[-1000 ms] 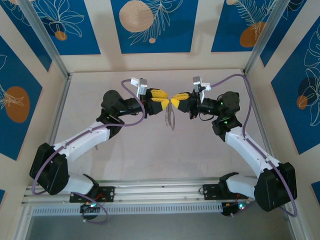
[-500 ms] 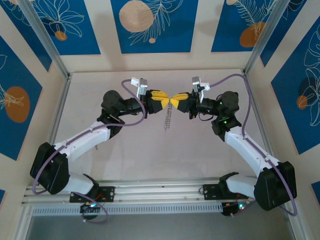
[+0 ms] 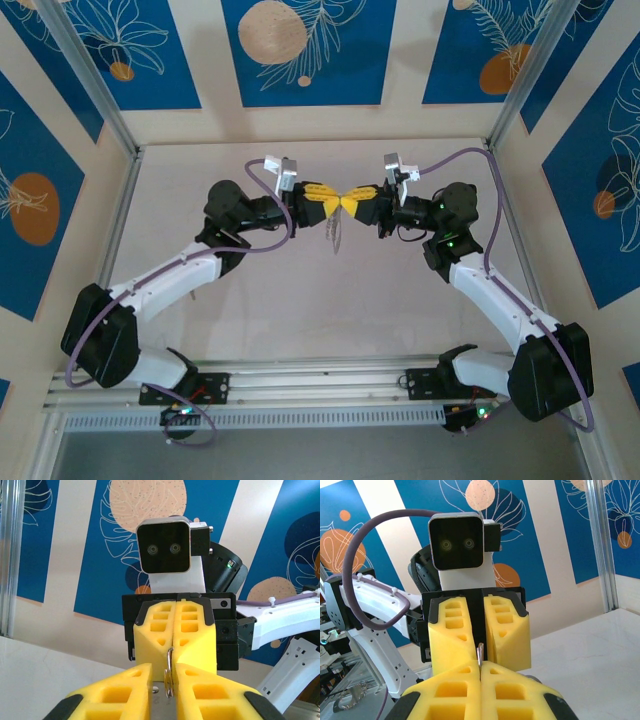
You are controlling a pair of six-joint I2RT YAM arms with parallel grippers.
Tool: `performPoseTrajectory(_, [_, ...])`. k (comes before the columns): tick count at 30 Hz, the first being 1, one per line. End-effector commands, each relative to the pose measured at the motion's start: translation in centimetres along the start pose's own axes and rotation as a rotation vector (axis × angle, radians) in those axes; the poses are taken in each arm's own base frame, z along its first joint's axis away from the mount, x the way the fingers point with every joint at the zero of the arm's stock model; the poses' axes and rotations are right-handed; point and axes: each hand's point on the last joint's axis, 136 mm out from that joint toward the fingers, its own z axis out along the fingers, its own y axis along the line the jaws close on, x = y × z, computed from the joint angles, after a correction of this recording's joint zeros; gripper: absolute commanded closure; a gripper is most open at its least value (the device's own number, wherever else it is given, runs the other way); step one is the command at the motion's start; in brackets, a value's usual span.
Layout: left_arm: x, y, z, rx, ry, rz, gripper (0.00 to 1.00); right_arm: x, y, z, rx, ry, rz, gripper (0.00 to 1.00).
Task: Put the keys on the keyring
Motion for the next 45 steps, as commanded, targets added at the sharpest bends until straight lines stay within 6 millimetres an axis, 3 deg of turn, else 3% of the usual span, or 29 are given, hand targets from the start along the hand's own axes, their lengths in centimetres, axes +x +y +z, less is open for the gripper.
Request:
performPoseTrajectory(1, [-1.2,-1.0,0.6,0.041,-0.015,0.052,0.86,-0.9,0.6,0.4,-0.018,-0.011,-0.039,1.00])
performPoseTrajectory(8, [-1.4,-1.1,0.7,0.040,-0.020,0.067,1.00,-0.8,0.6,0.4,-0.018,-0.008,-0.037,1.00])
performPoseTrajectory(10, [-1.4,-1.1,0.7,0.039,-0.021,0.073,1.00,-0.9,0.5,0.3,-0.009,-0.008,-0.034,1.00])
performPoseTrajectory(11, [-1.4,-1.1,0.6,0.037,-0.023,0.078,1.00,-0.9,0.3,0.2,0.006,-0.009,-0.033,0.94])
performPoseTrajectory(12, [-1.5,-1.1,0.5,0.027,-0.026,0.088,1.00,-1.0,0.2,-0.2,0.025,-0.010,-0.031,0.79])
performPoseTrajectory(14, [-1.6,-1.1,0.2,0.001,-0.032,0.117,1.00,-1.6,-0.2,-1.4,0.093,-0.031,-0.030,0.60])
performPoseTrajectory(18, [-1.9,-1.5,-0.3,-0.037,-0.031,0.204,1.00,-2.3,-1.5,-4.7,0.267,-0.094,-0.002,0.46])
performPoseTrajectory(22, [-2.3,-2.3,-0.6,-0.072,-0.035,0.320,1.00,-2.4,-3.0,-7.0,0.411,-0.135,0.065,0.43])
performPoseTrajectory(26, [-2.6,-2.8,-1.1,-0.134,-0.059,0.465,1.00,-1.1,-4.5,-8.0,0.483,-0.131,0.143,0.43])
performPoseTrajectory(33, [-3.3,-3.3,-1.8,-0.193,-0.086,0.593,1.00,0.9,-5.5,-8.2,0.490,-0.122,0.222,0.43])
performPoseTrajectory(45, [-3.4,-3.8,-1.6,-0.198,-0.102,0.665,1.00,3.4,-6.1,-7.6,0.471,-0.077,0.272,0.43])
